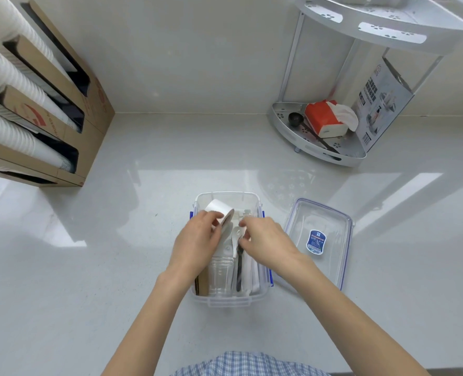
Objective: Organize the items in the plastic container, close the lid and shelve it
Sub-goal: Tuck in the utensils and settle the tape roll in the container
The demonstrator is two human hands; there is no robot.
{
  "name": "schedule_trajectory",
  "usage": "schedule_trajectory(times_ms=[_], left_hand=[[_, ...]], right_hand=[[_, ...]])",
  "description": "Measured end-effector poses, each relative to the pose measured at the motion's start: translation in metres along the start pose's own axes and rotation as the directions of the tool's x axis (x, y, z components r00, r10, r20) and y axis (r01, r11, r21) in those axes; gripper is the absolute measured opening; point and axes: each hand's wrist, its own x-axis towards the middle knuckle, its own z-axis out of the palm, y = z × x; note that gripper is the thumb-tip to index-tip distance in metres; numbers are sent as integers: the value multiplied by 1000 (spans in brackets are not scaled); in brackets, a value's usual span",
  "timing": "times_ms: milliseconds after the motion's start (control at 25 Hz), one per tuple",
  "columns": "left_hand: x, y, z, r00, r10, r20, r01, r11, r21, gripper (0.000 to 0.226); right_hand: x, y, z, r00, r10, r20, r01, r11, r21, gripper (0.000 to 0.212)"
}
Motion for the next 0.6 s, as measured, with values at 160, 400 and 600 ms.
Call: schedule_trajectory(times_ms=[160,400,600], left_hand=[[12,-10,-5,999,-40,-15,41,994,106,41],[20,-8,0,999,-39,8,35,967,254,49],[21,-10,0,1000,-3,-3,4,960,279,48]], right_hand=[[30,-2,-1,991,-58,-123,70,993,97,39],[57,-9,13,993,-67,-95,72,996,45,36],[58,-6,12,988,-73,-134,79,996,35,33]])
